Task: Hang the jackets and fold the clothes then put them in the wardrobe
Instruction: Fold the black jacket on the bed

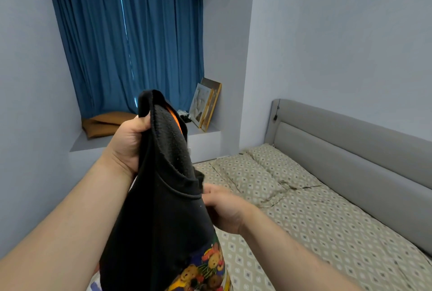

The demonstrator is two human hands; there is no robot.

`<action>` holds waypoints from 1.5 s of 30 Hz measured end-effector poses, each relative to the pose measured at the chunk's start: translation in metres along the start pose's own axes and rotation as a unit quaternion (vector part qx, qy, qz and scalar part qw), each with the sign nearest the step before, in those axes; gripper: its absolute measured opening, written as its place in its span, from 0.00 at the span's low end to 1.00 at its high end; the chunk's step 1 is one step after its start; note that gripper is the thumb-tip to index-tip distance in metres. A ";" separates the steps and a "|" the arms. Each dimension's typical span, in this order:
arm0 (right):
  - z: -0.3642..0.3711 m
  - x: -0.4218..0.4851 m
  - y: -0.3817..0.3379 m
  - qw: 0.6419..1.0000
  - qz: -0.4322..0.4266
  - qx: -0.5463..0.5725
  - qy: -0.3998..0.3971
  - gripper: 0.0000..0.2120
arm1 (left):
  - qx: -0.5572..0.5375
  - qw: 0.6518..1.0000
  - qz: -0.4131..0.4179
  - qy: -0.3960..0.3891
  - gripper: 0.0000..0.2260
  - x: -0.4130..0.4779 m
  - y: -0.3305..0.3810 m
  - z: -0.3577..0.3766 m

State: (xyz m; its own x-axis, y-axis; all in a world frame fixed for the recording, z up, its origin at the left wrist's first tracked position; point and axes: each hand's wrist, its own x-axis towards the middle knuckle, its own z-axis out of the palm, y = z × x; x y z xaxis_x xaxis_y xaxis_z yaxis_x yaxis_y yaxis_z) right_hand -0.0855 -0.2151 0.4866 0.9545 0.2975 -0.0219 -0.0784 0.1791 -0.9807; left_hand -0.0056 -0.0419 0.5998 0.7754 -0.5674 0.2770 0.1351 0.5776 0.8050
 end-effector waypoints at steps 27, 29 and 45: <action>-0.157 -0.169 -0.129 0.648 -0.044 -0.613 0.449 0.27 | 0.582 0.804 0.099 0.073 0.17 0.061 -0.006 0.005; -0.169 -0.186 -0.124 0.675 -0.030 -0.588 0.445 0.26 | 0.612 0.783 0.102 0.040 0.18 0.060 -0.007 0.014; -0.297 -0.256 -0.111 0.605 0.074 -0.613 0.503 0.33 | 0.447 0.873 -0.151 -0.126 0.15 0.133 -0.147 0.045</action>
State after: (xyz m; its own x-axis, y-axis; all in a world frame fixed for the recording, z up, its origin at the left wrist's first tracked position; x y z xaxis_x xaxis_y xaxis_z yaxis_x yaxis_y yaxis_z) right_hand -0.2357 -0.5899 0.5432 0.7040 -0.6061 0.3701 -0.5002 -0.7932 -0.3474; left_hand 0.0495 -0.2287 0.5416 0.6127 -0.7903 -0.0030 -0.3121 -0.2455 0.9178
